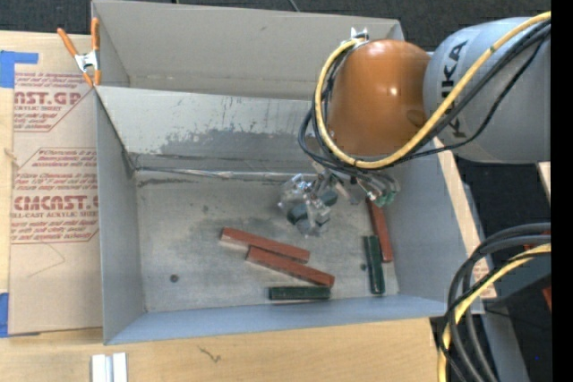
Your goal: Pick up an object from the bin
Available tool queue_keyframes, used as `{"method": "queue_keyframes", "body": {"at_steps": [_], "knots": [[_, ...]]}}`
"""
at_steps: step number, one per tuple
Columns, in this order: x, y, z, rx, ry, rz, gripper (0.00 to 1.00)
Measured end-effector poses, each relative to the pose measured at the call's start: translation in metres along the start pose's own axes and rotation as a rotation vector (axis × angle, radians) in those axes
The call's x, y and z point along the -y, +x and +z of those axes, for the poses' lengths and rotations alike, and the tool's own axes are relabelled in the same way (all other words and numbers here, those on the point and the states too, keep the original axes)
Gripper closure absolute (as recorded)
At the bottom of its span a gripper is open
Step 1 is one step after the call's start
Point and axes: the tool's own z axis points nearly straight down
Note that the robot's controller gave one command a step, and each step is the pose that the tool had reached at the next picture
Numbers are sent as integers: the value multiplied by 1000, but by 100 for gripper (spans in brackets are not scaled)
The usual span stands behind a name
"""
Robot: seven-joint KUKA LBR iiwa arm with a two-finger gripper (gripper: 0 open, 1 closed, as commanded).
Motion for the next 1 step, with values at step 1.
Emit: {"method": "queue_keyframes", "body": {"at_steps": [1], "knots": [[-21,-32,-71,1,0,-24,100]]}}
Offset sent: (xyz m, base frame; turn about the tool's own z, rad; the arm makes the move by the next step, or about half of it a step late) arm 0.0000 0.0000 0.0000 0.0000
